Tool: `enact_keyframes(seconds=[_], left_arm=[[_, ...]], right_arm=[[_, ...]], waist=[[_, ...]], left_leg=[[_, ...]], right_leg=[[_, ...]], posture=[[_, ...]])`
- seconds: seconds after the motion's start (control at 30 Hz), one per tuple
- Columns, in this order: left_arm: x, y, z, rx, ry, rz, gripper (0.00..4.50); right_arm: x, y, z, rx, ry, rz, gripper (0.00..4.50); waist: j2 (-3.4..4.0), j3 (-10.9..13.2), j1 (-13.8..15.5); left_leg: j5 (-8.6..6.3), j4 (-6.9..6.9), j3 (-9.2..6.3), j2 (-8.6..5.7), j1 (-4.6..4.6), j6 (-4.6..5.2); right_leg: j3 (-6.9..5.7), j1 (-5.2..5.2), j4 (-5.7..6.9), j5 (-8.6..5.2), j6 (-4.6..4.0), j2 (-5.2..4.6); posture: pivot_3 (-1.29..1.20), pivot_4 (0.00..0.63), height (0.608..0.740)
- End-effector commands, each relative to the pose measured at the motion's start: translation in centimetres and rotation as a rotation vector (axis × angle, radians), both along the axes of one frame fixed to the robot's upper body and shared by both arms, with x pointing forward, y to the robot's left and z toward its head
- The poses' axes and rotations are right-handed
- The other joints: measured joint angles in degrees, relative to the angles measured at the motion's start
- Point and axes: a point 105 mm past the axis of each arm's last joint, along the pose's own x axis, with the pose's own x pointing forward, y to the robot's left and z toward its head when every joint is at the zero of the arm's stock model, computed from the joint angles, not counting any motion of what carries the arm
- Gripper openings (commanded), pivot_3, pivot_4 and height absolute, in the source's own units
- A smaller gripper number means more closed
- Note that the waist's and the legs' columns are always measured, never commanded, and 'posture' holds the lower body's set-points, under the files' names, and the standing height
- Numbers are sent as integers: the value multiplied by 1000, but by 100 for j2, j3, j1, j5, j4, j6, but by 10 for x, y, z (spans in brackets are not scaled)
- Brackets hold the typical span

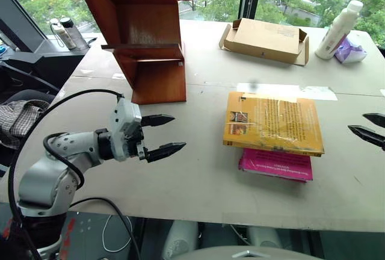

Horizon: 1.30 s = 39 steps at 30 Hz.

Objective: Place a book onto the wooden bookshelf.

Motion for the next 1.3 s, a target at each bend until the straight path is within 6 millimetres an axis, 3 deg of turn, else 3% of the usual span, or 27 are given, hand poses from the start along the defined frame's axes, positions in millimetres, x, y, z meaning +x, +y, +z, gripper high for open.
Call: enact_keyframes(seconds=[0.03,0.2,0.37,0.47,0.7,0.9,1.3], left_arm=[[-6,-5,5,22,-38,-37,4500],[-9,-10,5,11,-47,-31,4500],[-14,-14,5,1,-49,-22,4500],[-17,-15,3,-11,-49,-6,4500],[-21,-18,-1,-29,-39,18,4500],[-20,-18,-3,-43,-40,36,4500],[-19,-21,-5,-54,-36,39,4500]], right_arm=[[11,2,-2,-146,45,-21,266],[32,6,-21,-338,128,-45,115],[36,20,-41,-449,218,46,115],[36,33,-57,-394,282,86,115],[29,37,-82,-244,385,81,115],[22,58,-85,-122,401,117,115],[18,94,-82,-84,340,140,115]], waist=[[1,1,7],[0,2,-6],[3,4,-9],[1,3,-9],[-1,1,-1],[-3,0,-19],[-4,0,-21]], left_leg=[[0,0,3,0,-2,0],[0,1,8,0,-3,1],[0,0,10,0,-4,1],[0,0,11,0,-4,1],[1,2,11,-1,-4,1],[1,3,10,1,4,1],[1,4,10,3,4,1]], right_leg=[[-2,-1,-2,0,0,0],[-19,-3,-4,-1,1,3],[-18,-7,-3,-1,2,7],[-18,-7,-3,-1,3,10],[-21,-4,-2,0,4,17],[-19,-2,5,1,4,35],[-18,-3,7,1,4,39]], posture=[[0,150,740],[0,150,740],[0,150,740],[0,150,740],[0,150,740],[0,150,740],[0,150,740]])
